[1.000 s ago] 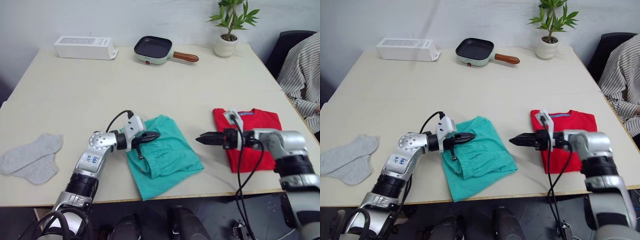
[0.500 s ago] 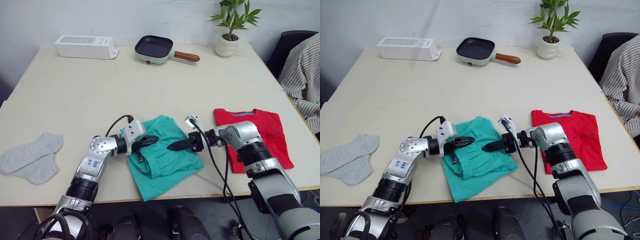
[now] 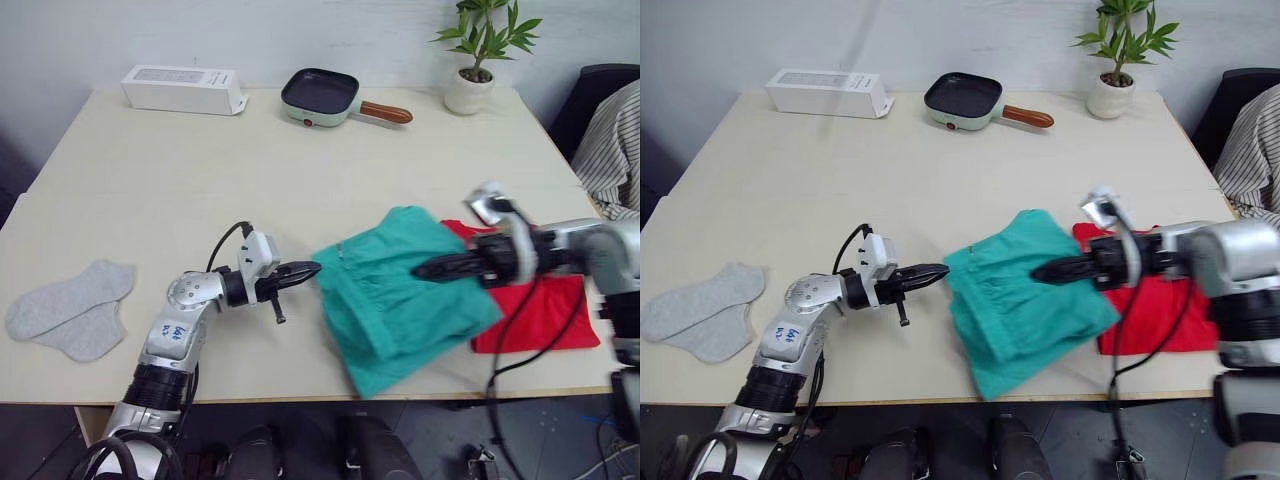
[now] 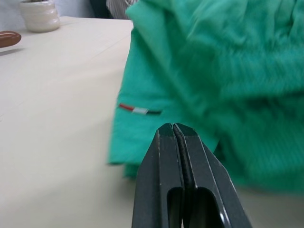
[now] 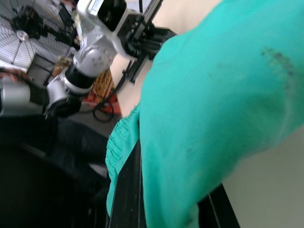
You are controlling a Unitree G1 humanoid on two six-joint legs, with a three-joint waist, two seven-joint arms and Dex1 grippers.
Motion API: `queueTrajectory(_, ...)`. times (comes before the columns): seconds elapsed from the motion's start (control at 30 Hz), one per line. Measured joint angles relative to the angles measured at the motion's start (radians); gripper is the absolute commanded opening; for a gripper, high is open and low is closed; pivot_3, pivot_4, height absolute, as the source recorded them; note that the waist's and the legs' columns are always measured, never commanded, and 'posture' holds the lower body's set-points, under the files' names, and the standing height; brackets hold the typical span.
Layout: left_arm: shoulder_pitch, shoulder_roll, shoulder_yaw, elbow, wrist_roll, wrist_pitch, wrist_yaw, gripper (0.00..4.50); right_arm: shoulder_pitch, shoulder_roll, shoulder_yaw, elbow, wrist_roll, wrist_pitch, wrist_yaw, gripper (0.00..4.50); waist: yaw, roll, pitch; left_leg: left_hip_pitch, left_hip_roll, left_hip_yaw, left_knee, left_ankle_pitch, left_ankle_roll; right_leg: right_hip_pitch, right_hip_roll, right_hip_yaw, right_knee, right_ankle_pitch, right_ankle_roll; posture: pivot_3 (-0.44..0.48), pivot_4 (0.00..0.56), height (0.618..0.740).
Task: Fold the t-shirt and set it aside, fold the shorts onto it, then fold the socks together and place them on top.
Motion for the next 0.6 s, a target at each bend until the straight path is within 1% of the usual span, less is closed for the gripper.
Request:
queueTrajectory(0.07,0.015,0.001,0.024,-0.056,-0.050,0.039,0.001,1.18,-0.001,-0.109,0.005,0.069,-0.040,-0.071,0.031,0.00,0.000,0.000,0.000,0.000,0.000,0.000,0.001,0.000,0.000,0.000,0.000,0.000,-0.001,0.000,0.000,0.000,0.150,0.740)
queueTrajectory(0.17,0.054,0.007,0.065,-0.149,-0.140,0.072,-0.016,2.07,-0.002,-0.241,0.020,0.200,-0.113,-0.165,0.040,0.00,-0.003,0.002,0.002,0.000,0.000,0.001,0.000,0.000,0.000,0.000,0.000,0.001,-0.001,0.000,0.000,0.000,0.150,0.740)
queueTrajectory(0.2,0.066,0.013,0.074,-0.167,-0.163,0.081,-0.025,2.36,-0.002,-0.266,0.022,0.236,-0.132,-0.190,0.041,0.00,-0.004,0.003,0.002,0.001,-0.001,0.001,0.000,0.000,-0.001,0.000,0.000,0.002,-0.001,0.000,0.000,0.000,0.150,0.740)
queueTrajectory(0.3,0.104,0.047,0.081,-0.208,-0.208,0.105,-0.061,3.33,0.003,-0.270,0.026,0.396,-0.216,-0.302,0.042,0.00,-0.009,0.002,0.003,0.003,-0.001,0.001,0.001,0.000,-0.002,0.003,0.003,0.002,-0.001,-0.001,-0.001,0.000,0.150,0.740)
queueTrajectory(0.37,0.108,0.062,0.082,-0.221,-0.219,0.111,-0.076,3.95,0.016,-0.240,0.035,0.491,-0.268,-0.380,0.034,0.00,-0.009,0.002,0.004,0.003,-0.001,0.000,0.004,0.000,-0.002,0.003,0.003,0.002,-0.001,0.000,-0.001,0.000,0.150,0.740)
queueTrajectory(0.4,0.105,0.076,0.084,-0.229,-0.234,0.117,-0.089,4.28,0.016,-0.206,0.044,0.569,-0.307,-0.444,0.025,0.00,-0.010,0.002,0.004,0.004,-0.001,0.000,0.005,0.001,-0.005,0.004,0.003,0.002,-0.001,0.000,-0.001,0.000,0.150,0.740)
queueTrajectory(0.43,0.101,0.085,0.091,-0.237,-0.247,0.122,-0.097,4.47,0.018,-0.179,0.051,0.630,-0.341,-0.484,0.019,0.00,-0.010,0.004,0.005,0.004,-0.002,0.000,0.006,0.002,-0.006,0.005,0.003,0.002,0.000,0.000,0.000,0.000,0.150,0.740)
queueTrajectory(0.5,0.096,0.107,0.099,-0.241,-0.268,0.136,-0.101,4.47,0.012,-0.145,0.055,0.708,-0.385,-0.548,0.001,0.00,-0.011,0.009,0.008,0.003,-0.002,0.001,0.007,0.002,-0.005,0.004,0.002,0.003,0.000,0.001,0.001,0.000,0.150,0.740)
queueTrajectory(0.57,0.097,0.130,0.119,-0.260,-0.286,0.160,-0.100,4.47,-0.005,-0.102,0.048,0.808,-0.434,-0.658,-0.053,0.00,-0.014,0.009,0.008,0.003,-0.002,0.001,0.008,0.002,-0.005,0.005,0.003,0.003,0.001,0.001,0.001,0.000,0.150,0.740)
queueTrajectory(0.6,0.104,0.146,0.127,-0.275,-0.293,0.169,-0.098,4.50,-0.021,-0.082,0.045,0.864,-0.462,-0.709,-0.077,0.26,-0.016,0.010,0.009,0.003,-0.002,0.001,0.009,0.002,-0.006,0.005,0.003,0.003,0.001,0.001,0.001,0.000,0.150,0.740)
